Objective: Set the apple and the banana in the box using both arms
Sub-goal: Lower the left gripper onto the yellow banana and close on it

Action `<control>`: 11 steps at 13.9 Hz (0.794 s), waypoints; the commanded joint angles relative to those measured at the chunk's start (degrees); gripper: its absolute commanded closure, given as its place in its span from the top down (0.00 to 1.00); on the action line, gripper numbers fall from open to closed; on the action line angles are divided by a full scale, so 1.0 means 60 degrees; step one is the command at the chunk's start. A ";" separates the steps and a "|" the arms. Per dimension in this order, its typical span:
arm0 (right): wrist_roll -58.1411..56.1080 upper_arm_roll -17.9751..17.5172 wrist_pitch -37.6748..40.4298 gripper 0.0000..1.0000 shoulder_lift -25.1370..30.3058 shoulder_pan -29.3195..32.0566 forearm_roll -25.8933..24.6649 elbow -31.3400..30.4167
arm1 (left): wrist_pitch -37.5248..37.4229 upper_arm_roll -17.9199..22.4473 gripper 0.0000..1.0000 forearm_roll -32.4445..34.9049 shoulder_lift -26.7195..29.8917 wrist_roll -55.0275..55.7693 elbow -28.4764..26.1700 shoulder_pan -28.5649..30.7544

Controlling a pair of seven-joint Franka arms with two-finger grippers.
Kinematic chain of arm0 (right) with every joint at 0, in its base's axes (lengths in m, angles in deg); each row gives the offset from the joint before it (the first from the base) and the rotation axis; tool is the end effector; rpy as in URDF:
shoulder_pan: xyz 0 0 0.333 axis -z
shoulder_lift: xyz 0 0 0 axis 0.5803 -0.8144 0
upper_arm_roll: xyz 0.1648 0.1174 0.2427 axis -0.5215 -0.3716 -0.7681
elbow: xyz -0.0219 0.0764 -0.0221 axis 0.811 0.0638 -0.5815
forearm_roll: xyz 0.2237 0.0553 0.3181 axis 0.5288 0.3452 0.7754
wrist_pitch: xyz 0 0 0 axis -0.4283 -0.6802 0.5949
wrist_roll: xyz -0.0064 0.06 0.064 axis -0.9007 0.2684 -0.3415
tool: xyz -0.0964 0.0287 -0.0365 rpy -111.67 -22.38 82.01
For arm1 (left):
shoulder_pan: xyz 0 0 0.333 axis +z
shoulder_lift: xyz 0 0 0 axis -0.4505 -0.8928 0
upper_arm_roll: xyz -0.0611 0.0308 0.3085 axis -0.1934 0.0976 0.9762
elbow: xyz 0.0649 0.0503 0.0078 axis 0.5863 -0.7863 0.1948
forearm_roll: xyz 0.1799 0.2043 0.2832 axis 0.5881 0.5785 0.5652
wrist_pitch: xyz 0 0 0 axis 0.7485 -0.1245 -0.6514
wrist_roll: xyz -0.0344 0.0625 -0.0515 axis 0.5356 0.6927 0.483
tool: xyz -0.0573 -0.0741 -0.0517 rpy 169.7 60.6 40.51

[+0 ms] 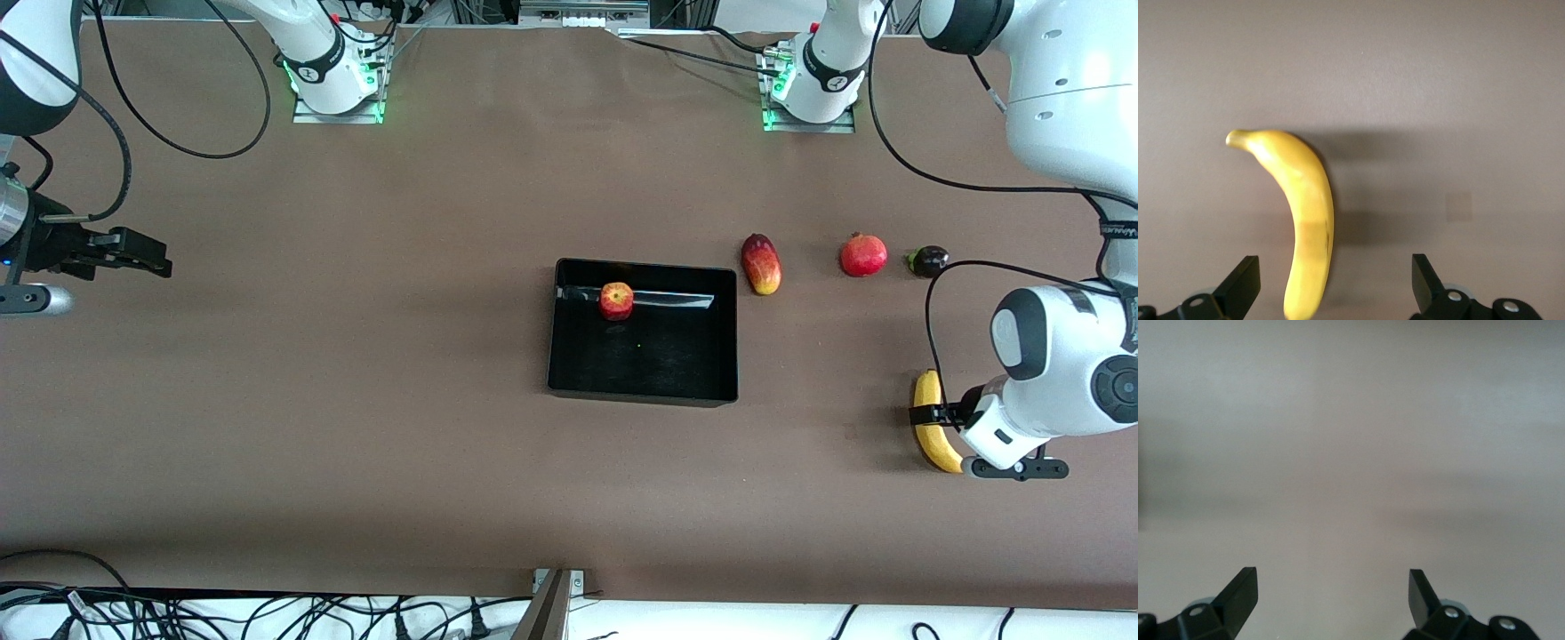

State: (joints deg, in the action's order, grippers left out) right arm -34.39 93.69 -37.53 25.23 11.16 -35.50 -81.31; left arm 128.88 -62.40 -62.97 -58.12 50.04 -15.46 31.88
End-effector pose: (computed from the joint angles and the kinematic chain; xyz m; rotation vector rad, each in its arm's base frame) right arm 0.6171 0.0065 0.5703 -3.1242 -0.1063 0.1477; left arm 0.7353 0.0844 0.2567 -3.0805 -0.0276 0.0397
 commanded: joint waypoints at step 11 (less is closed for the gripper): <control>0.0160 -0.4741 -0.1113 1.00 0.2153 0.4404 -0.1191 -0.2379 | 0.1563 -0.0066 0.77 0.0581 -0.0968 -0.0132 -0.0443 0.0438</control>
State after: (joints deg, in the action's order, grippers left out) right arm -33.58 66.30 -43.16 38.08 36.47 -42.04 -94.84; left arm 138.52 -62.34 -60.29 -64.31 49.32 -17.45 34.29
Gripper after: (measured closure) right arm 0.000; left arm 0.211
